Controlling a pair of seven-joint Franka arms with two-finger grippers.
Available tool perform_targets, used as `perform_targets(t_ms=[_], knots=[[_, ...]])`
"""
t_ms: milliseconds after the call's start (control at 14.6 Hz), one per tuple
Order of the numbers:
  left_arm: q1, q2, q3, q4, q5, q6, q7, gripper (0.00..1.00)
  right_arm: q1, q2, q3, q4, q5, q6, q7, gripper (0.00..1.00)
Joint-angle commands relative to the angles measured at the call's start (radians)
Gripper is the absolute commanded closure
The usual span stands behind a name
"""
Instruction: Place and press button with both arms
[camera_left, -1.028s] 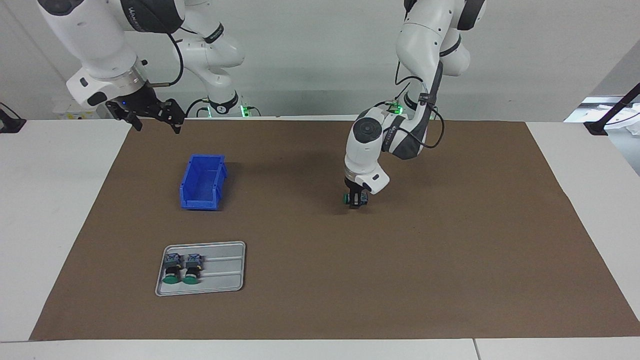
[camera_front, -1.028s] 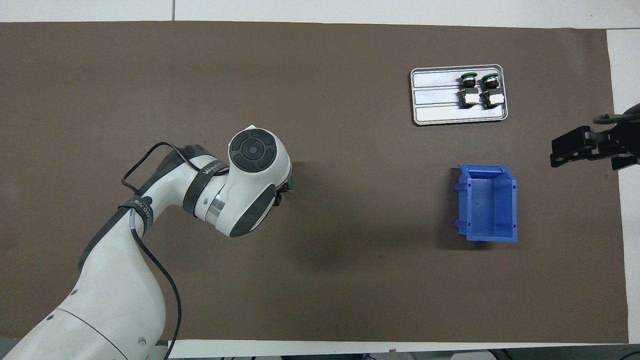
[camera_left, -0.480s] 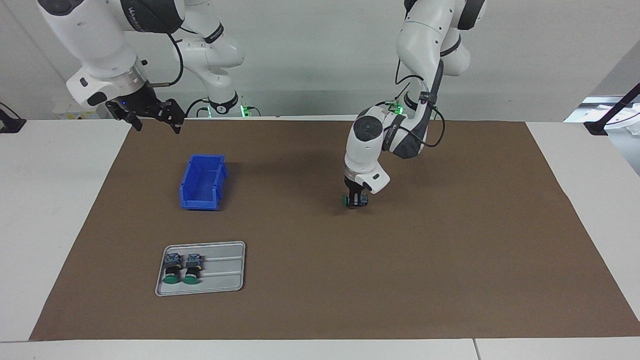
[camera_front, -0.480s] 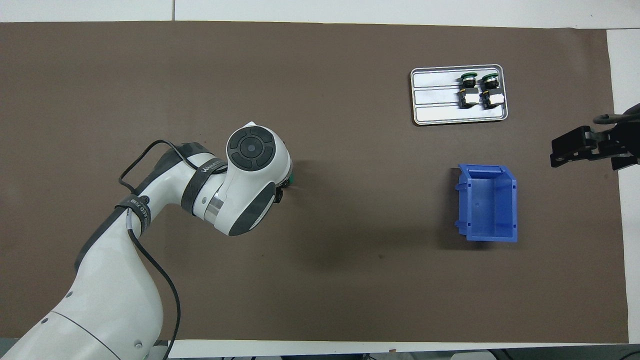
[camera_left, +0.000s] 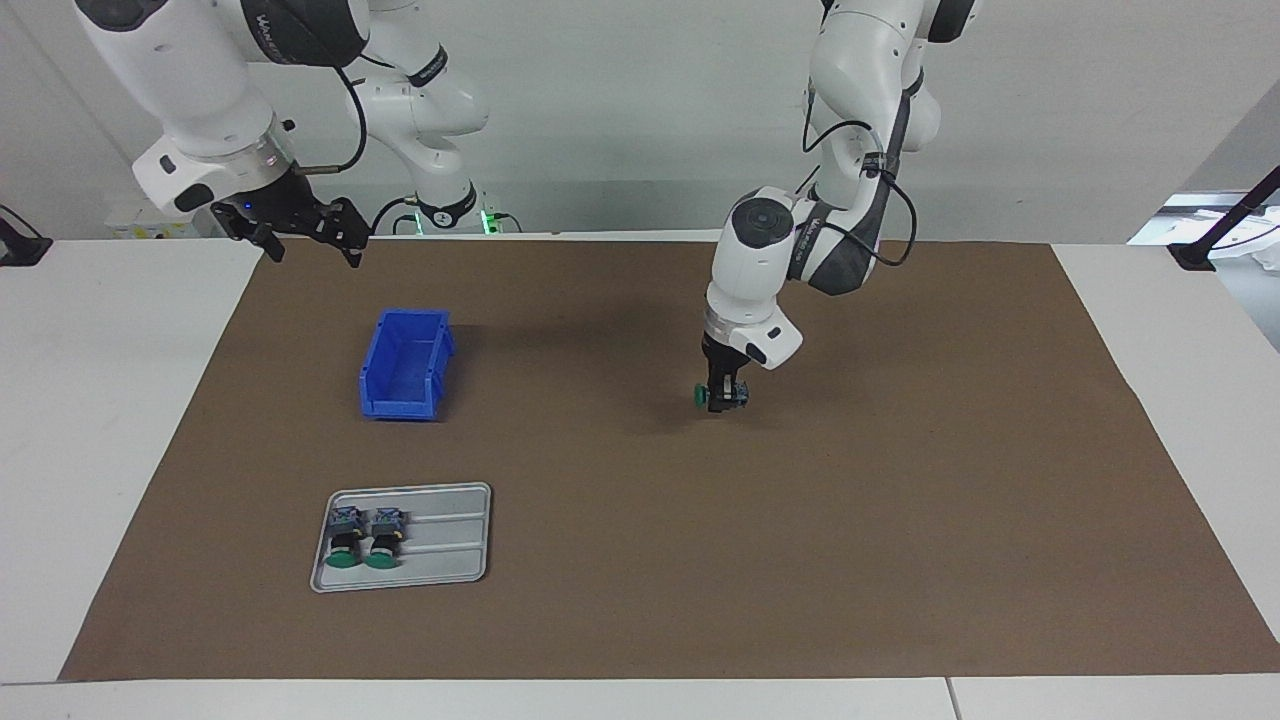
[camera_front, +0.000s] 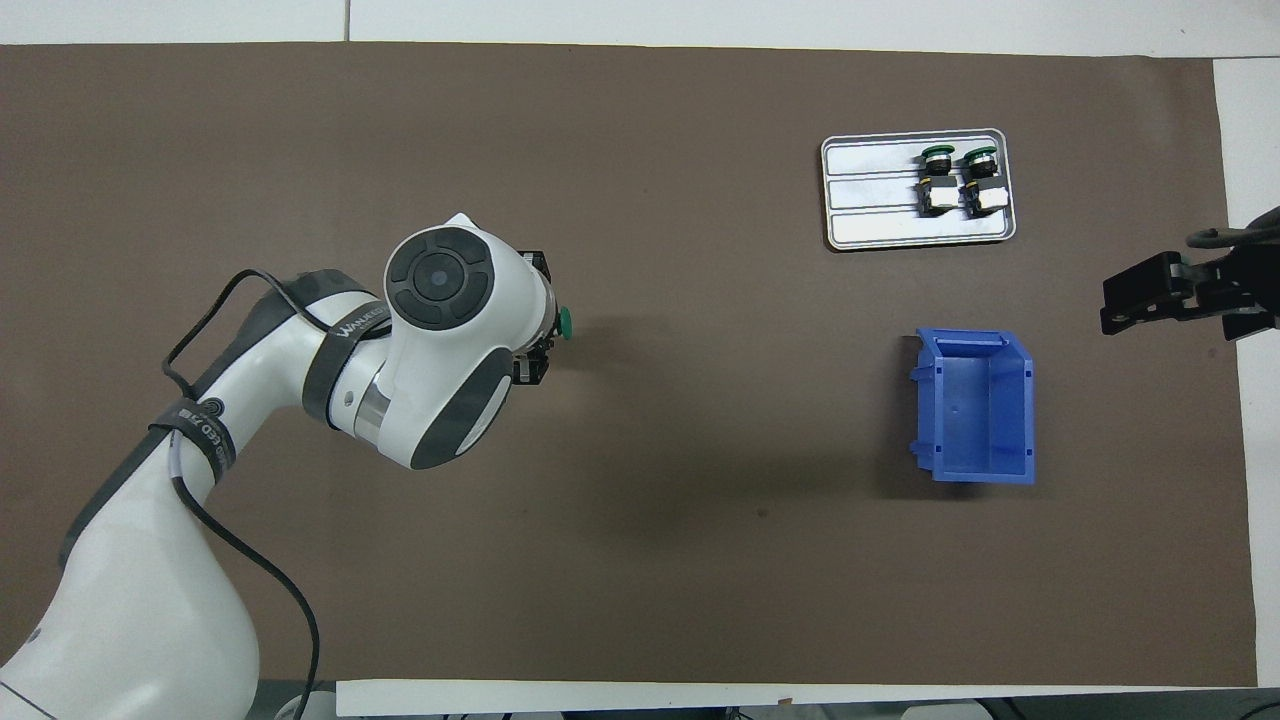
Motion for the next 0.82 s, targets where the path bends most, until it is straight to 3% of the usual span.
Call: perform_targets(t_ms=[0,754], knots=[[0.018,-0.036,0.0,-0.033,-0.062,-0.016,0.115,0.8,-0.004,-0.017,-0.001,-0.02,0.0,0.014,-0.019,0.0],[0.105,-0.053,0.003,-0.08,-0.677,0.005,0.609,0.79,-0.004,-0.017,-0.001,-0.02,-0.001,0.014,-0.019,0.0]])
